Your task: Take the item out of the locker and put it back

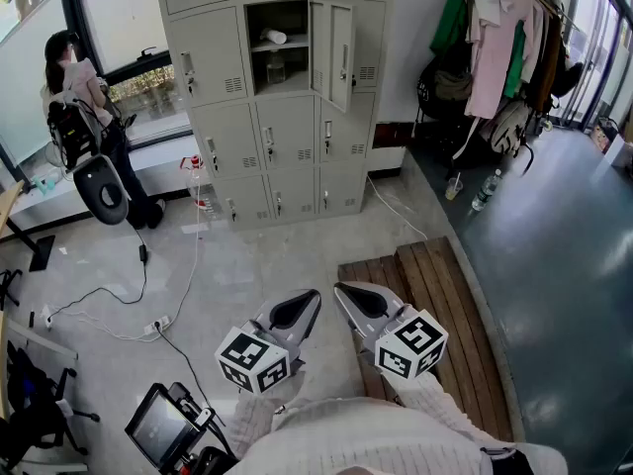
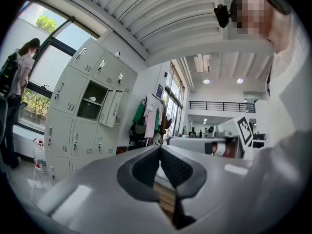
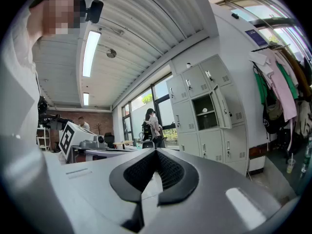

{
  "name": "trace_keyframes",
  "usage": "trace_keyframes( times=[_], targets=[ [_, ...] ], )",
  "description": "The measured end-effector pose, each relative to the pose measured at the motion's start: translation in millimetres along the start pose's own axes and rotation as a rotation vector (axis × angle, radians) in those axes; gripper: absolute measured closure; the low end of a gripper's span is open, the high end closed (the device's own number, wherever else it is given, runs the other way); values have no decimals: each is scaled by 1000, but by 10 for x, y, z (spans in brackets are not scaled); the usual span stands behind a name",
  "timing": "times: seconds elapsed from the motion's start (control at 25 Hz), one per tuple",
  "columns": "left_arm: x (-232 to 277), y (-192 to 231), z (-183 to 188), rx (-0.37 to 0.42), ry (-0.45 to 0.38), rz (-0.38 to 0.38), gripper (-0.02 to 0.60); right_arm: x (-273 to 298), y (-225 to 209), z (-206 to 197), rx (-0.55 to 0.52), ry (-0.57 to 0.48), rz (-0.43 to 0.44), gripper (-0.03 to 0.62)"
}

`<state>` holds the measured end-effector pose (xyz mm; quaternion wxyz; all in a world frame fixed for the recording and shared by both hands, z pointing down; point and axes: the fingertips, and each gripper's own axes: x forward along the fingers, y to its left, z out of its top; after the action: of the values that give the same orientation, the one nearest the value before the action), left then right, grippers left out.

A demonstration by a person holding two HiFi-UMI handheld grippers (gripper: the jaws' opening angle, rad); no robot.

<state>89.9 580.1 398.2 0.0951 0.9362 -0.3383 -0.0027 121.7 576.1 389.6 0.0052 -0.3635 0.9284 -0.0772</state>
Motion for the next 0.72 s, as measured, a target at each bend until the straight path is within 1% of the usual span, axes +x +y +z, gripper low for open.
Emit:
trace_keyframes(
  times=[0.12, 0.24, 0.4, 0.52, 0.72],
  targets=[
    [120, -52, -103, -21, 35, -44, 574, 45, -71, -61, 9, 29, 18, 602],
    [190, -77, -202, -37, 58, -56, 574, 73, -116, -164, 21, 59, 26, 602],
    [337, 40, -265, -71, 74, -71, 574, 216, -351, -222, 21, 81, 3, 602],
    [455, 263, -233, -75, 60, -59, 575, 387, -566, -211, 1, 90, -8, 602],
    [691, 851, -76, -57, 38, -69, 575, 946, -916, -142, -9, 70, -27, 602]
  ],
)
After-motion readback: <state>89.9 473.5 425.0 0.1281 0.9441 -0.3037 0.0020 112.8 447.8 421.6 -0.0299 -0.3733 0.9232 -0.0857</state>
